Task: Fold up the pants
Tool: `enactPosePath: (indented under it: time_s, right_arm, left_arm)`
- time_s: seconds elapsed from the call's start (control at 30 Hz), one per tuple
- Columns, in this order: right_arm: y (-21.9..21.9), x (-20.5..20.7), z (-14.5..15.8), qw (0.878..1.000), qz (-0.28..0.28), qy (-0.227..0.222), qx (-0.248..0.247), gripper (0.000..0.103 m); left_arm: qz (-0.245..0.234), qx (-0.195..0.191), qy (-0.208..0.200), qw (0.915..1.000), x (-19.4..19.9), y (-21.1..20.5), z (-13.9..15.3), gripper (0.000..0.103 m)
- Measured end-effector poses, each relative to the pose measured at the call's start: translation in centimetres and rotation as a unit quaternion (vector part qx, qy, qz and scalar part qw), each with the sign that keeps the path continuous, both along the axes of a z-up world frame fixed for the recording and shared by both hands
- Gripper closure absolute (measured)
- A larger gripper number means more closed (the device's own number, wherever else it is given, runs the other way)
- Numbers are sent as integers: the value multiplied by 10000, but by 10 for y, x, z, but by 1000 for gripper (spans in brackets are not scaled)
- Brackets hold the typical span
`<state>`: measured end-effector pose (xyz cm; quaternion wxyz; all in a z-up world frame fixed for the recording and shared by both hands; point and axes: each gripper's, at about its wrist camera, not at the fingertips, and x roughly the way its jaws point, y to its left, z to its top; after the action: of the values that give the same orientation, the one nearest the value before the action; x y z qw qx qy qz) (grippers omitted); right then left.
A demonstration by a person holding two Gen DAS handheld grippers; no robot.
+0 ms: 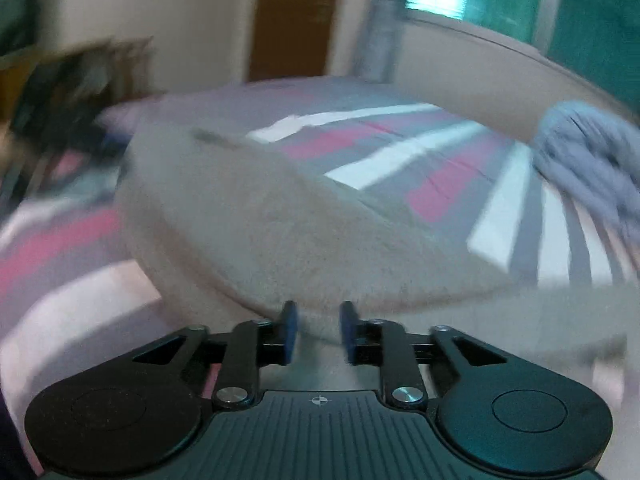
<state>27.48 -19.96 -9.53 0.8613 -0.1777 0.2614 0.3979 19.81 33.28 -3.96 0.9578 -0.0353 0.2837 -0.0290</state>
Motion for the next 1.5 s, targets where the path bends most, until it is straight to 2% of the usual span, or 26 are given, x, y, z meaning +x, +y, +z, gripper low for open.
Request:
enactPosePath:
  time_s: [0.07, 0.1, 0.13, 0.17, 0.2, 0.23, 0.3, 0.33, 0.4, 0.5, 0.6, 0.7, 0.77, 0.8, 0.9, 0.97, 1.03, 1.13, 1.17, 1.23, 1.3, 1.33, 1.37, 1.4, 1.5]
  right_arm:
    - [-16, -10, 3, 9971, -438, 265, 561, 63]
    - [-24, -13, 5, 9942, -613, 384, 801, 63]
    - [-31, -16, 6, 9914, -765, 428, 969, 63]
    - [-35, -18, 7, 9890, -865, 474, 1106, 63]
    - [-38, -18, 10, 9871, -918, 505, 1214, 63]
    - [-39, -19, 11, 9843, -1011, 537, 1342, 63]
    - [-42, -11, 15, 9795, -1162, 656, 1509, 63]
    - [-43, -6, 15, 9750, -1294, 775, 1630, 63]
    - [-55, -1, 16, 9659, -1490, 999, 1866, 63]
    - [-65, 19, 12, 9469, -1852, 1416, 2216, 63]
    - [-74, 39, 8, 9298, -2046, 1835, 2447, 63]
    - [-73, 59, 2, 9132, -2189, 2234, 2612, 63]
    - [-69, 74, -2, 9017, -2261, 2526, 2682, 63]
    - [-64, 80, -3, 8976, -2361, 2638, 2628, 63]
    - [-54, 93, -8, 8904, -2651, 2900, 2296, 63]
    - [-55, 94, -8, 8946, -2637, 2852, 2211, 90]
    - [-63, 91, -3, 8985, -2515, 2779, 2286, 92]
    - [-82, 61, 27, 9074, -2142, 2284, 2802, 92]
    - [-87, 49, 36, 9113, -2009, 2126, 2897, 92]
    - [-96, 27, 42, 9196, -1829, 1949, 2878, 92]
    - [-91, 16, 26, 9299, -1828, 1893, 2571, 92]
    - [-85, 16, 9, 9341, -1902, 1980, 2282, 92]
    - [-80, 20, -12, 9315, -2029, 2278, 1980, 92]
    - [-81, 21, -24, 9255, -2101, 2410, 2031, 92]
    - [-87, 18, -24, 9189, -2163, 2425, 2238, 92]
  left_arm:
    - [366, -468, -171, 9981, -15, -2, 8, 61]
    - [500, -755, -232, 9956, -21, -6, 13, 43]
    - [571, -999, -248, 9931, -23, -10, 17, 30]
    - [574, -1315, -269, 9893, -24, -13, 19, 30]
    - [532, -1710, -282, 9834, -22, -14, 19, 34]
    - [545, -1989, -225, 9782, -15, -13, 18, 43]
    - [698, -2486, -21, 9661, 1, -12, 13, 54]
    - [770, -2765, 61, 9579, 11, -9, 10, 57]
    - [968, -3257, 242, 9402, 28, -3, -1, 57]
    - [1285, -3690, 432, 9195, 33, 16, -27, 64]
    - [1473, -4052, 341, 9017, 40, 22, -40, 64]
    - [1622, -4259, 211, 8899, 40, 29, -45, 69]
    - [1719, -4312, 244, 8854, 43, 32, -46, 75]
    - [1784, -4216, 325, 8885, 45, 33, -46, 86]
    - [1820, -3916, 524, 9004, 53, 31, -43, 89]
    - [1695, -3769, 515, 9092, 55, 31, -34, 91]
    - [1451, -3839, 338, 9113, 51, 35, -20, 92]
    - [1168, -3731, 65, 9204, 40, 38, 2, 91]
    - [1118, -3668, 97, 9235, 36, 40, 3, 91]
    - [1101, -3350, 468, 9346, 37, 37, -8, 91]
    - [1222, -2952, 1033, 9419, 41, 31, -35, 92]
    - [1227, -3000, 974, 9410, 39, 30, -42, 92]
    - [1283, -3094, 893, 9380, 36, 29, -44, 92]
    - [1340, -3169, 833, 9352, 35, 28, -44, 92]
    - [1298, -2957, 732, 9436, 39, 20, -36, 92]
